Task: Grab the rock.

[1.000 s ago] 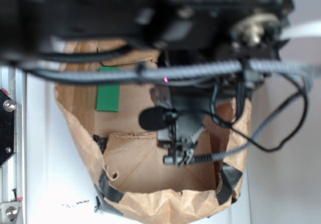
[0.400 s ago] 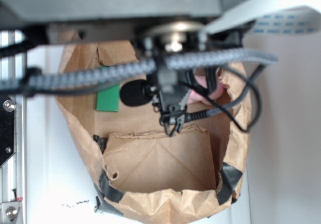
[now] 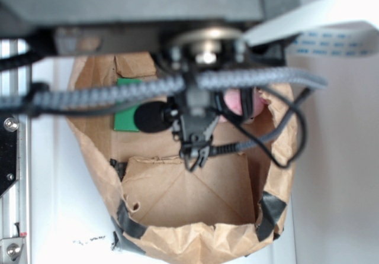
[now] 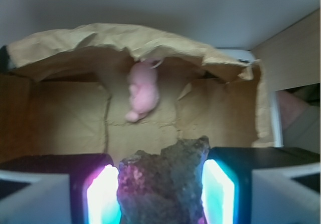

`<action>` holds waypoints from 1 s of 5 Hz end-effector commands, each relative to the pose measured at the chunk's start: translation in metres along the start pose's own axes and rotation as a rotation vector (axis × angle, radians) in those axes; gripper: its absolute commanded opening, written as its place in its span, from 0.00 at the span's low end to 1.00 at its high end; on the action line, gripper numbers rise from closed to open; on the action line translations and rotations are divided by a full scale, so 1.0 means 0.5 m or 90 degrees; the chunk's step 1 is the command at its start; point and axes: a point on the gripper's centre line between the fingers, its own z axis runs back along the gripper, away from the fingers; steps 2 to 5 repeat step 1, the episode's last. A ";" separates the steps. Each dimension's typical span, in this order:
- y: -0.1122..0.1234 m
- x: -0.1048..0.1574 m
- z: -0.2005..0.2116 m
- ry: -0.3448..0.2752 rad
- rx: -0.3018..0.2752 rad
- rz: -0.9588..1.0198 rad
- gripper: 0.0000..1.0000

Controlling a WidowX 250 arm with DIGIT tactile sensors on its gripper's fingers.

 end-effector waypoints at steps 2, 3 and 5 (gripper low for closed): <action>-0.025 0.001 0.034 -0.029 0.006 -0.015 0.00; -0.025 0.001 0.034 -0.029 0.006 -0.015 0.00; -0.025 0.001 0.034 -0.029 0.006 -0.015 0.00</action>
